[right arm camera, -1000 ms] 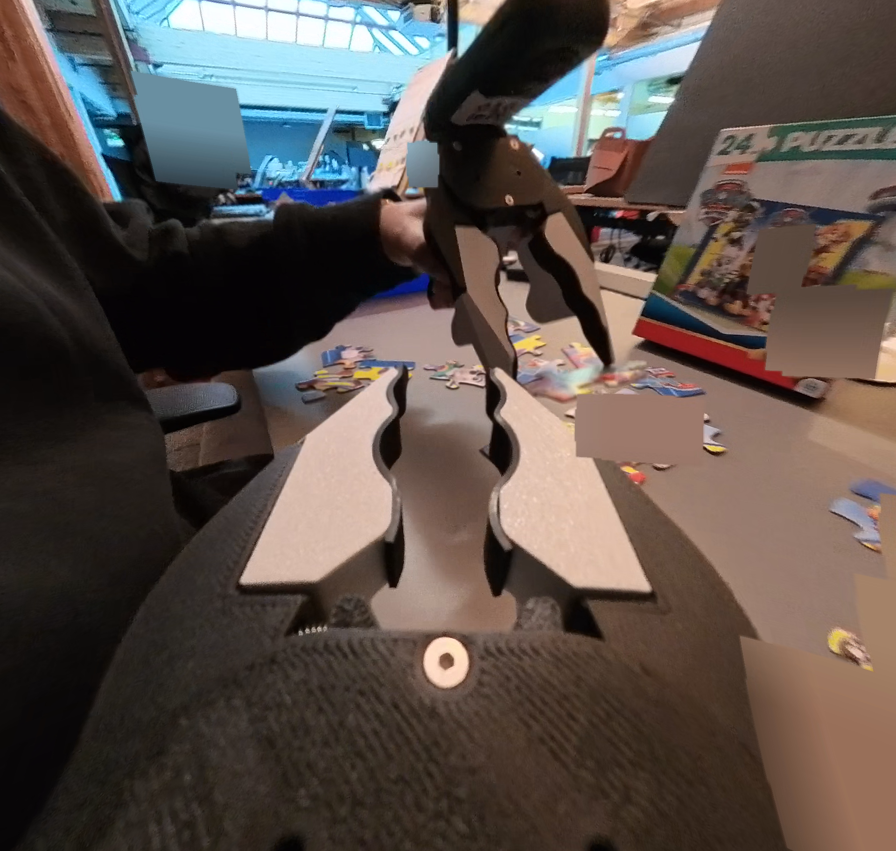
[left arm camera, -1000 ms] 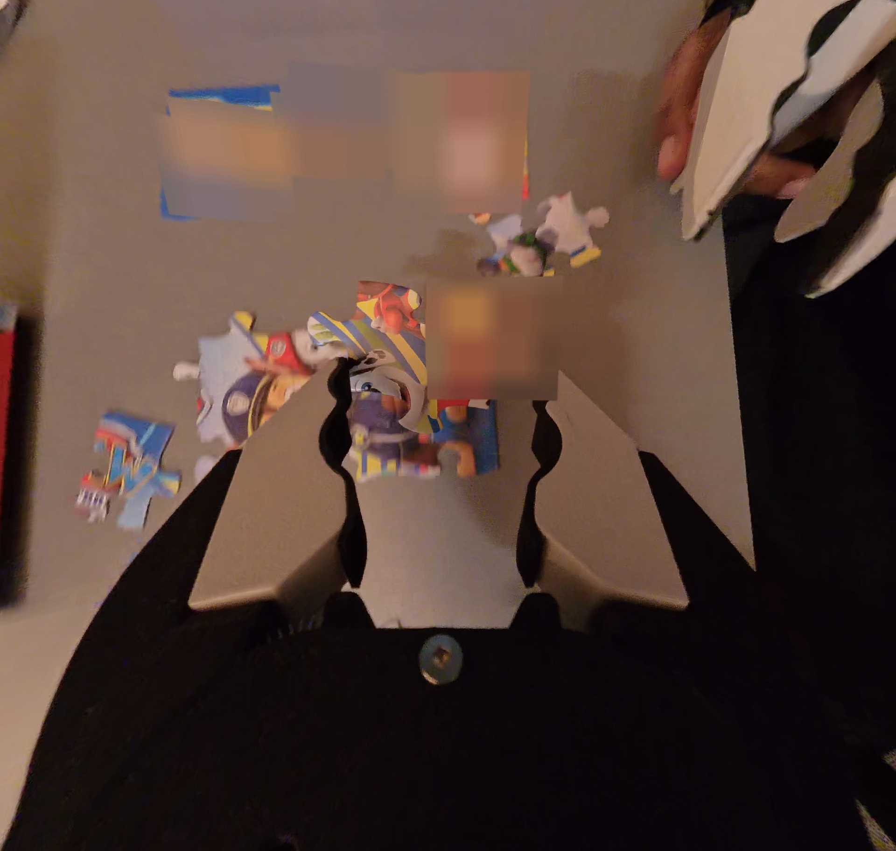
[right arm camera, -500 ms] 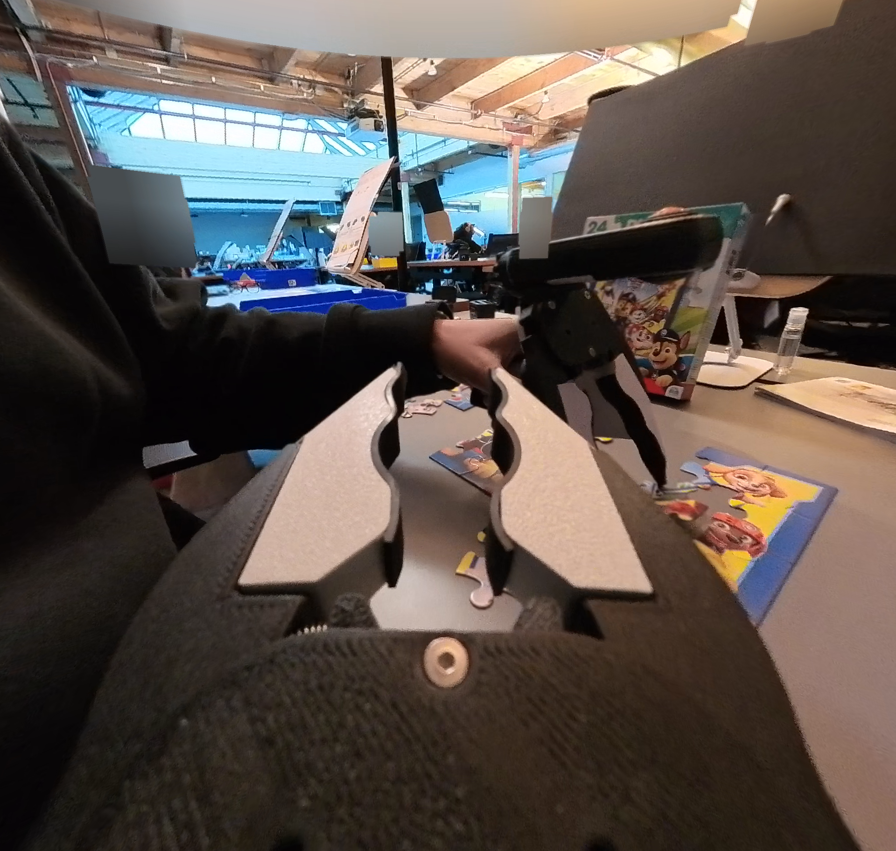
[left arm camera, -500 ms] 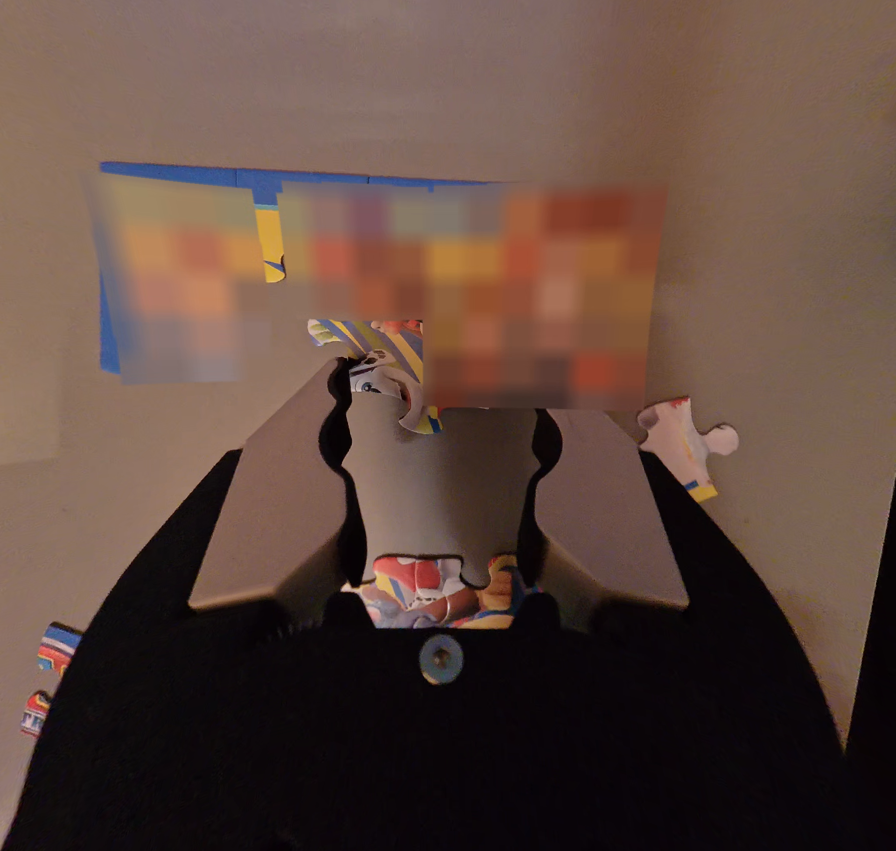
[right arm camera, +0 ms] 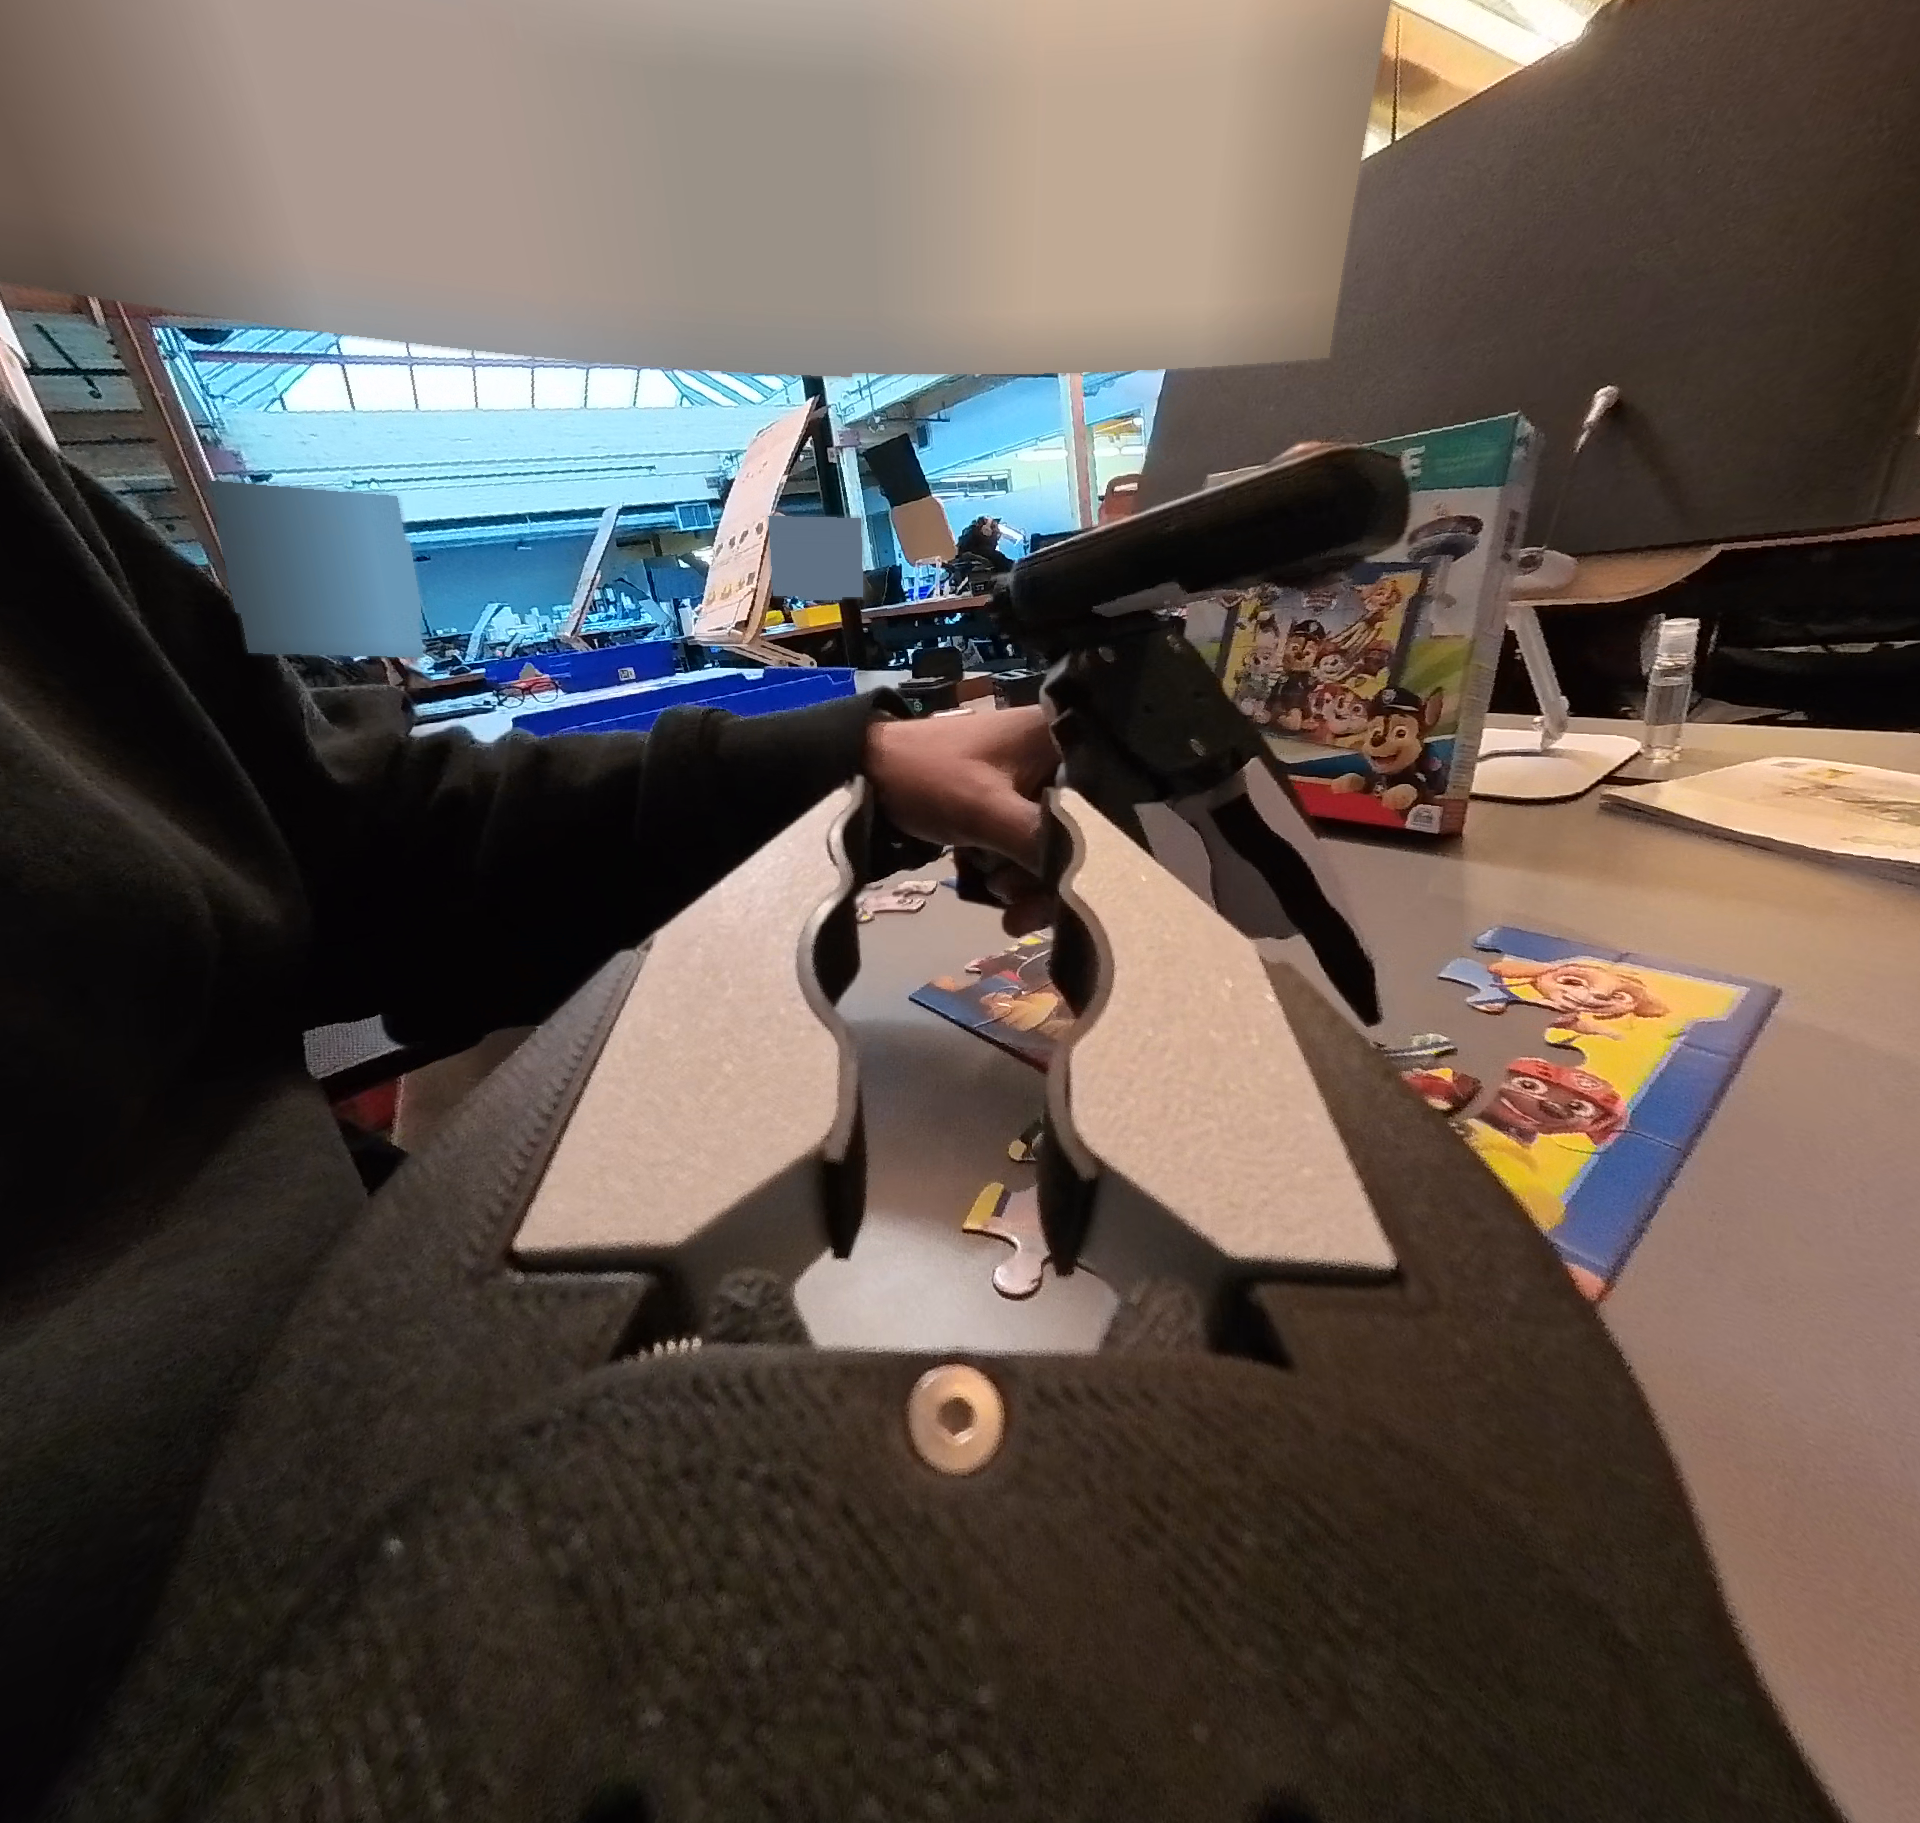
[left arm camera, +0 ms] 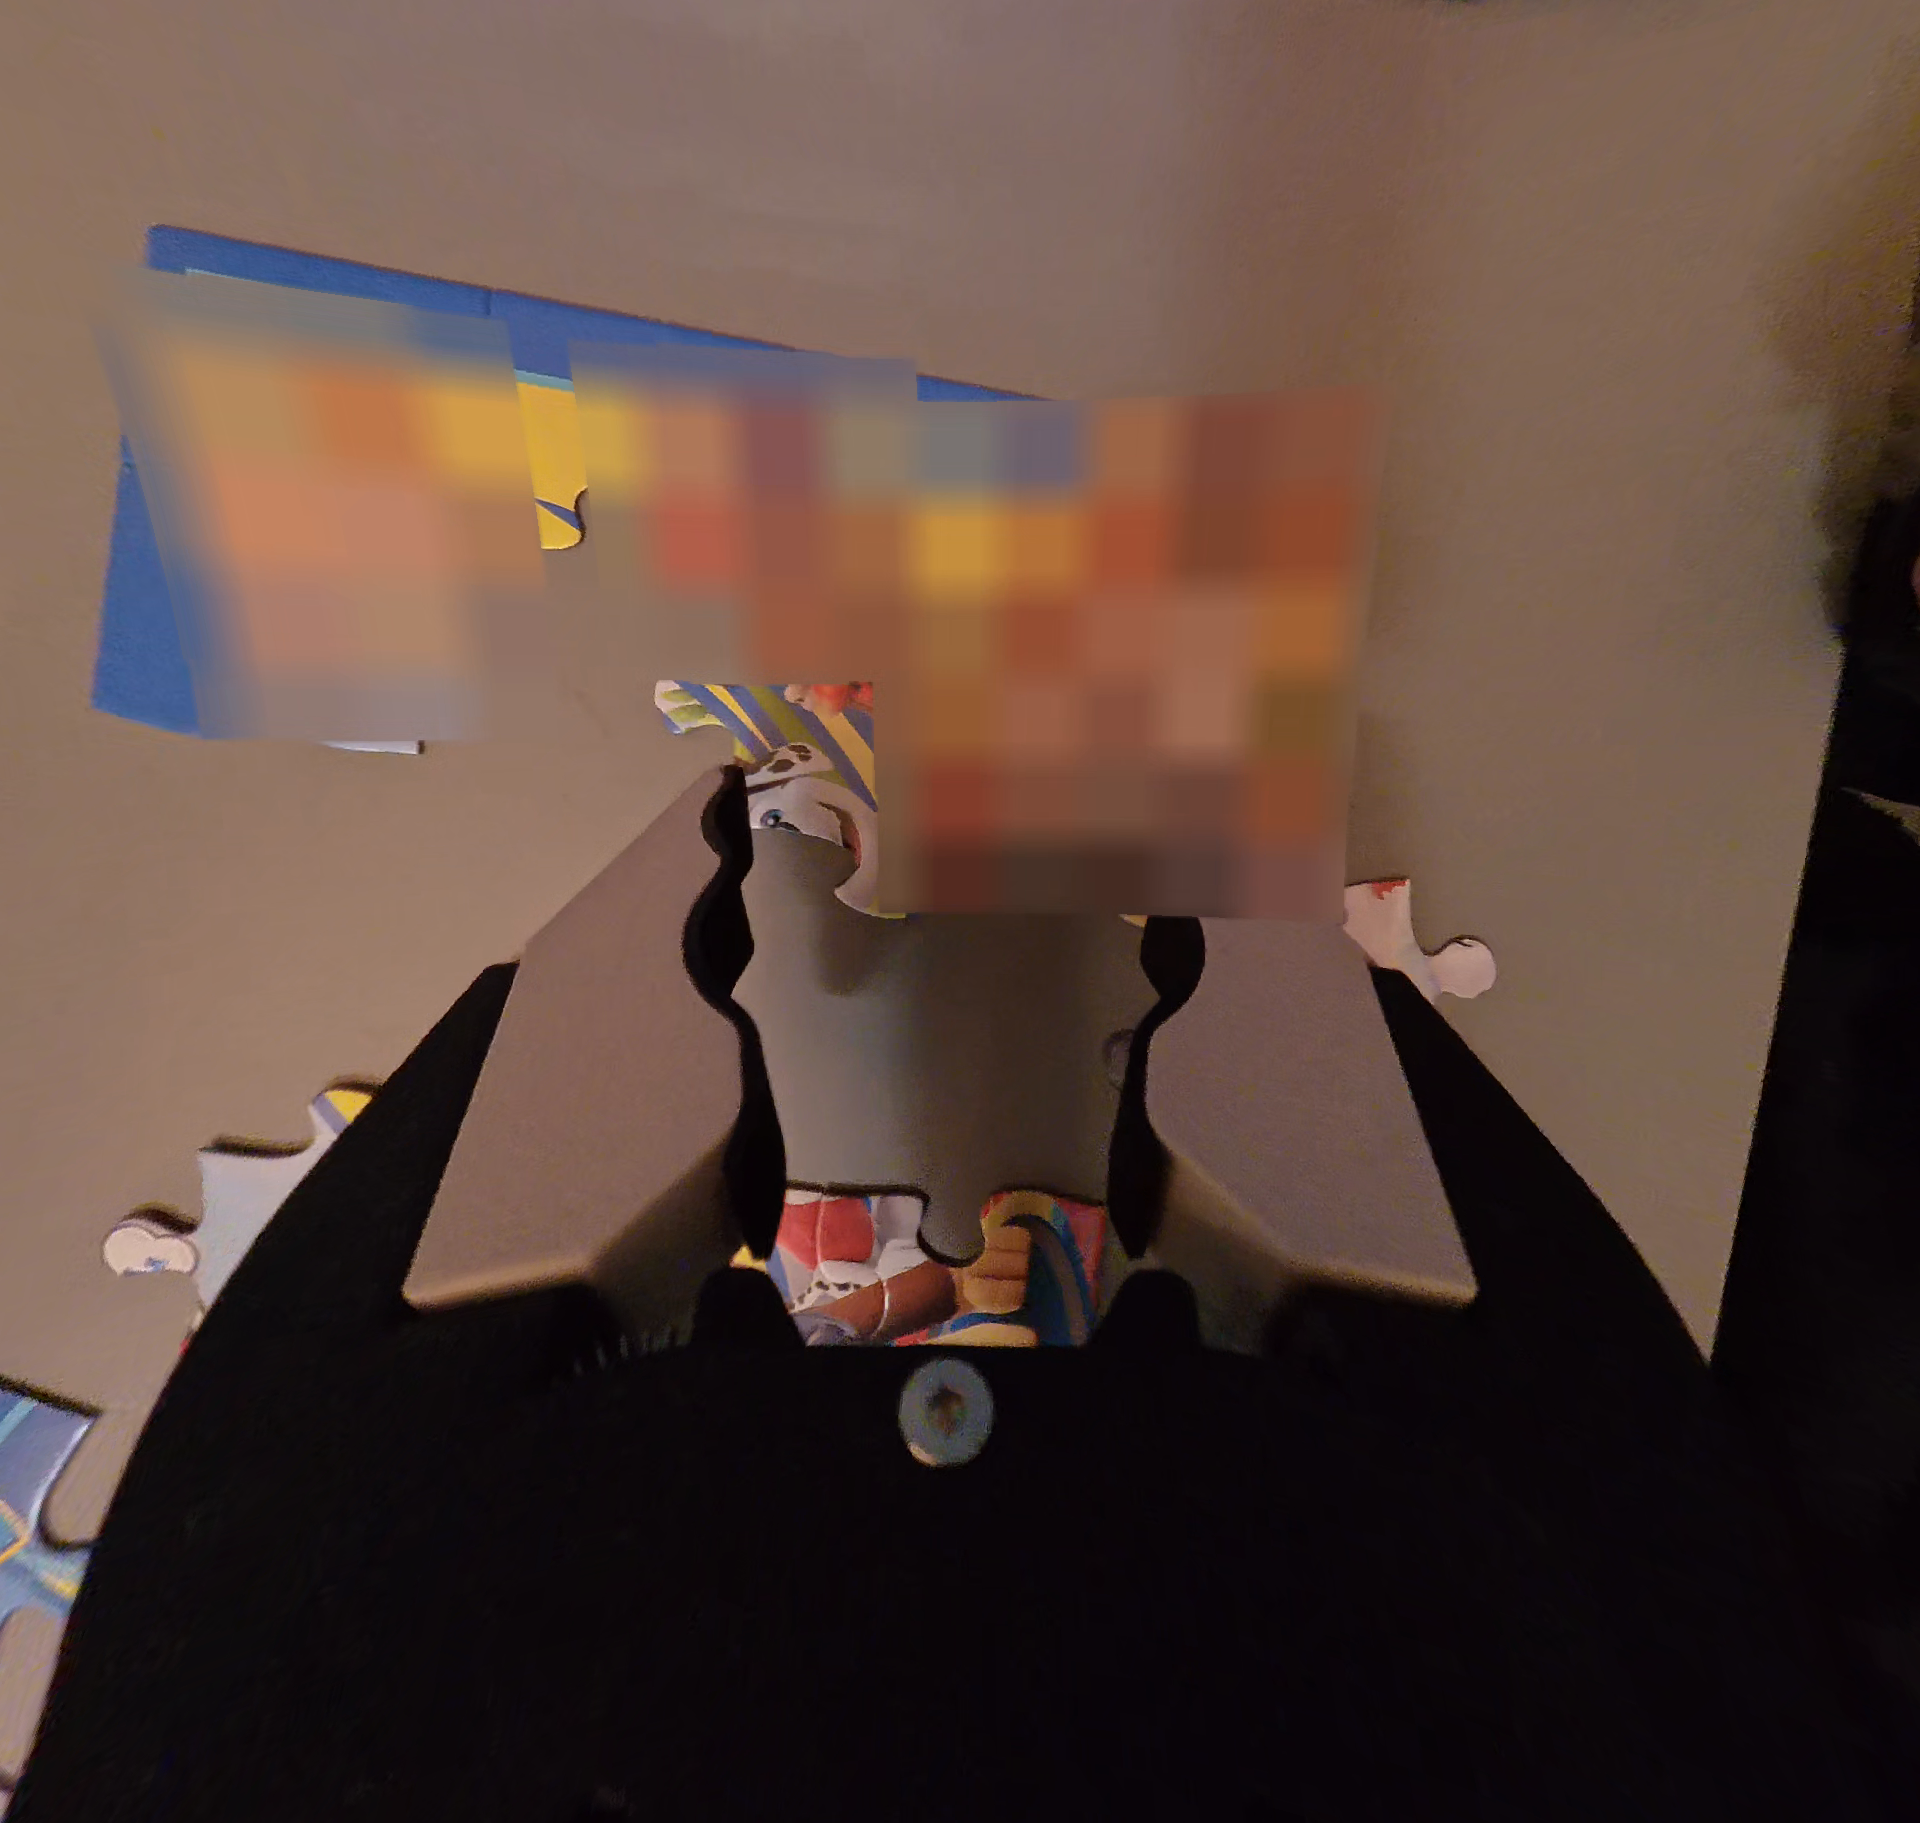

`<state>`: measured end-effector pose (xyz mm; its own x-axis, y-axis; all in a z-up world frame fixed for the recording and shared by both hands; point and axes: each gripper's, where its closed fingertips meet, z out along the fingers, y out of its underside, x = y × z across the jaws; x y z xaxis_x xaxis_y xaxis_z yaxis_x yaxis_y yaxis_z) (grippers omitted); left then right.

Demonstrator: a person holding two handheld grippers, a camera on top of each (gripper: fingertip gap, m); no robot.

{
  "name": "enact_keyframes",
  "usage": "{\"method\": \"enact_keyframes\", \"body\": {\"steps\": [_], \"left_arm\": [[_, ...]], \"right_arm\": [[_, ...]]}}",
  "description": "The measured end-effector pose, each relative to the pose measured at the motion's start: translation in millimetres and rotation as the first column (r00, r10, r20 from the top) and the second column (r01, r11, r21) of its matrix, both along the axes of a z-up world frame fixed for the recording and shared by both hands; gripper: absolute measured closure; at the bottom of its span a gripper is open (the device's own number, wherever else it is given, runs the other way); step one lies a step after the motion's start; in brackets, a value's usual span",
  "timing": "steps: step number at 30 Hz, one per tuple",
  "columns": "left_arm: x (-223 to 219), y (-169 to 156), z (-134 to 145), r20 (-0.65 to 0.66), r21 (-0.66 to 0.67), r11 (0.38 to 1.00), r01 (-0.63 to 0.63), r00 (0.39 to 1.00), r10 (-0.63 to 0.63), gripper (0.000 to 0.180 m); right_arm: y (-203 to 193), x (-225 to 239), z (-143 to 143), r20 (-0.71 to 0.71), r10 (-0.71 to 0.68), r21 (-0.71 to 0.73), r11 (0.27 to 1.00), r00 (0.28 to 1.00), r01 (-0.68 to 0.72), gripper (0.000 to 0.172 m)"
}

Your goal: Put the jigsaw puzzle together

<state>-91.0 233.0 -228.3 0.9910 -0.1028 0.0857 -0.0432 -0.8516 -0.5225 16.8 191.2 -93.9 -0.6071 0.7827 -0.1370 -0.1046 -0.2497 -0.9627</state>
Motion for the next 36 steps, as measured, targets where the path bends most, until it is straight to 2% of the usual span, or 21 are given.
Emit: {"method": "enact_keyframes", "body": {"steps": [7,13,19,25,31,36], "left_arm": [[-8.6,-5.3,-5.1,-0.052,0.002,1.000,-0.012,0.999,0.012,0.109],[-8.0,-2.6,-9.2,-0.035,0.006,1.000,-0.014,0.999,0.014,0.113],[-5.3,0.9,-9.4,-0.040,-0.002,1.000,0.002,0.999,-0.002,0.114],[-6.2,5.5,-9.4,-0.040,0.010,1.000,-0.004,0.999,0.005,0.115],[-6.5,6.0,-8.2,-0.058,0.022,1.000,-0.004,0.998,0.005,0.114],[-1.5,7.6,1.4,-0.070,0.088,0.996,-0.014,0.997,0.020,0.117]], "right_arm": [[-0.9,-4.7,-5.6,0.022,-0.015,0.022,1.000,1.000,0.015,0.141],[18.3,-16.2,-16.7,0.115,-0.121,0.043,0.992,0.986,0.116,0.141],[39.0,-20.1,-22.4,0.189,-0.156,-0.019,0.987,0.970,0.162,0.139],[44.3,-19.8,-23.4,0.200,-0.163,-0.026,0.985,0.966,0.172,0.138],[47.3,-21.9,-30.4,0.223,-0.208,0.056,0.978,0.952,0.201,0.137],[67.6,-38.4,-53.6,0.339,-0.351,0.189,0.934,0.873,0.302,0.146]]}}
